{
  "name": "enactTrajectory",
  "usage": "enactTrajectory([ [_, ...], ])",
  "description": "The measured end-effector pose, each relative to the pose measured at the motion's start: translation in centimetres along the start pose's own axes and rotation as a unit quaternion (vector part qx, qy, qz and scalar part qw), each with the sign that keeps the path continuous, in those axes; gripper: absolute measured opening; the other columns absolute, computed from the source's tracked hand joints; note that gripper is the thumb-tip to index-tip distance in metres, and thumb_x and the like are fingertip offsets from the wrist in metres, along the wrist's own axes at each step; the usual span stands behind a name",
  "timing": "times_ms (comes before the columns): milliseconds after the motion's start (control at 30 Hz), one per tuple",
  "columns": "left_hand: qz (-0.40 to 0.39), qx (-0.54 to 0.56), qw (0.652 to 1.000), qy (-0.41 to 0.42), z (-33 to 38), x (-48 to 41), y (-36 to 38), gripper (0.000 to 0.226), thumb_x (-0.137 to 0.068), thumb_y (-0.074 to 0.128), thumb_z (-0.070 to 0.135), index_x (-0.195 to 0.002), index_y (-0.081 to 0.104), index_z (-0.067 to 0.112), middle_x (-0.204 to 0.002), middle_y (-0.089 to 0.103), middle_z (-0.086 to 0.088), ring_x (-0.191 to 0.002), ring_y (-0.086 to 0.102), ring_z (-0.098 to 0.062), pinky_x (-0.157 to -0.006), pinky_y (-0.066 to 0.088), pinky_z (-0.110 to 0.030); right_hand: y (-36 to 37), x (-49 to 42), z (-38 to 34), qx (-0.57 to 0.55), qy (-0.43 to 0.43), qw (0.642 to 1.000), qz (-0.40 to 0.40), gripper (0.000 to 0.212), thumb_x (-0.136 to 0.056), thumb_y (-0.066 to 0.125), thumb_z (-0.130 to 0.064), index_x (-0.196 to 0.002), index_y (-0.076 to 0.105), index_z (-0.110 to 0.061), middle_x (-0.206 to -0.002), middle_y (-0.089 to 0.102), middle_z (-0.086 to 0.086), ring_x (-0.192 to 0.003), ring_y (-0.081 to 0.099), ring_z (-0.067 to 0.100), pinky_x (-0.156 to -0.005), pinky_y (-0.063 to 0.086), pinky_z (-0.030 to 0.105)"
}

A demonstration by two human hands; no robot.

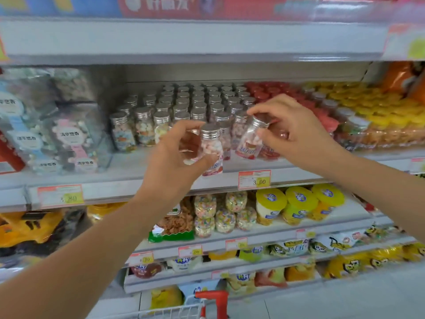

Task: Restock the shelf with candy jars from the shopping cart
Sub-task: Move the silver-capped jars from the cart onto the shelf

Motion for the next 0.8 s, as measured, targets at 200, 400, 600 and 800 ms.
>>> enactTrajectory([
  [200,0.036,-0.044,0.998,0.017,-0.2,-1.2,1.5,0.049,-0.077,0.079,0.023,-0.119,0.055,0.033,-0.094,0.06,0.016,-0.086,0.055,-0.003,-0.076,0.045,-0.014,1.7,-2.1,1.2,0.097,-0.04,0.992,-0.063,0.037,-0.088,0.067,-0.016,-0.125,0.062,-0.02,-0.116,0.057,-0.001,-0.109,0.053,0.018,-0.092,0.03,0.027],
  [400,0.033,-0.076,0.996,0.028,-0.4,-1.5,2.2,0.05,-0.076,0.078,0.026,-0.117,0.054,0.04,-0.093,0.058,0.023,-0.095,0.052,-0.009,-0.081,0.04,-0.02,2.7,-2.9,1.3,0.164,-0.049,0.984,-0.057,0.038,-0.084,0.07,-0.027,-0.121,0.064,-0.033,-0.118,0.062,-0.013,-0.121,0.043,0.013,-0.08,0.008,0.025],
  [600,0.028,-0.082,0.996,0.037,-0.1,-2.2,3.0,0.052,-0.077,0.078,0.026,-0.124,0.055,0.035,-0.094,0.057,0.024,-0.098,0.051,-0.013,-0.082,0.038,-0.02,1.8,-2.9,2.1,0.102,-0.014,0.994,-0.024,0.04,-0.086,0.066,-0.034,-0.125,0.06,-0.031,-0.124,0.06,-0.011,-0.126,0.043,0.011,-0.103,0.014,0.038],
  [800,0.013,-0.101,0.993,0.062,1.6,-2.6,5.1,0.042,-0.076,0.073,0.036,-0.115,0.059,0.03,-0.1,0.061,0.009,-0.095,0.048,-0.008,-0.077,0.035,-0.009,0.0,-1.7,0.5,-0.003,-0.03,0.999,-0.014,0.043,-0.085,0.054,-0.054,-0.125,0.058,-0.04,-0.109,0.063,-0.028,-0.114,0.049,-0.003,-0.101,0.019,0.038],
])
Point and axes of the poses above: each hand's wrist, its own x-axis away from the middle knuckle, its own y-axis out of the palm, z = x × y, the point moved 10 cm from there along -x, towards the middle knuckle
